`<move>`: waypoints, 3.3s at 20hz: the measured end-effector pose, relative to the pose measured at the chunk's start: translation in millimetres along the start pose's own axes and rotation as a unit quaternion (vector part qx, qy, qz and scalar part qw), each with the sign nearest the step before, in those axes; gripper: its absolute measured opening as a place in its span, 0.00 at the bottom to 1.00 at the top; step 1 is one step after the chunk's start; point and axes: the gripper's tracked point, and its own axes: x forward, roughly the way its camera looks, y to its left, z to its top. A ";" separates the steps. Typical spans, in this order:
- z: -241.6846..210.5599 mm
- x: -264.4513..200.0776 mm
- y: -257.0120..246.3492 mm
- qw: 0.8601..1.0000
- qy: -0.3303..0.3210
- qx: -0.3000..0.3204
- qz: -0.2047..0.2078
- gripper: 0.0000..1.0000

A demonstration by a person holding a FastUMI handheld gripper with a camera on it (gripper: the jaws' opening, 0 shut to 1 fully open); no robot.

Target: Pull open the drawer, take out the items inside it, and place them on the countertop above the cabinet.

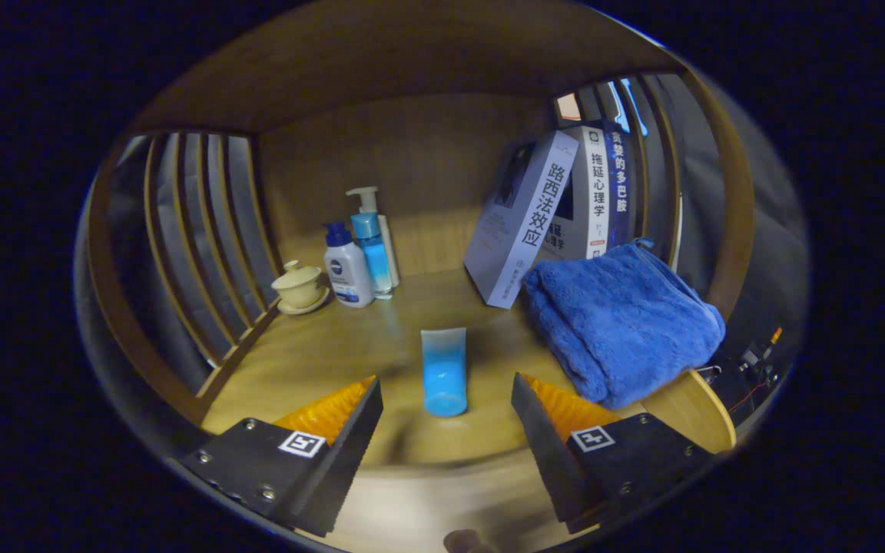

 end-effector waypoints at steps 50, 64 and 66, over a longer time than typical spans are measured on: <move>-236.9 -180.5 -38.7 0.987 -0.125 -0.098 0.012 0.97; -234.5 -141.2 -55.5 0.994 -0.091 -0.030 0.050 1.00; -232.5 -136.0 -59.4 0.993 -0.102 -0.029 0.044 1.00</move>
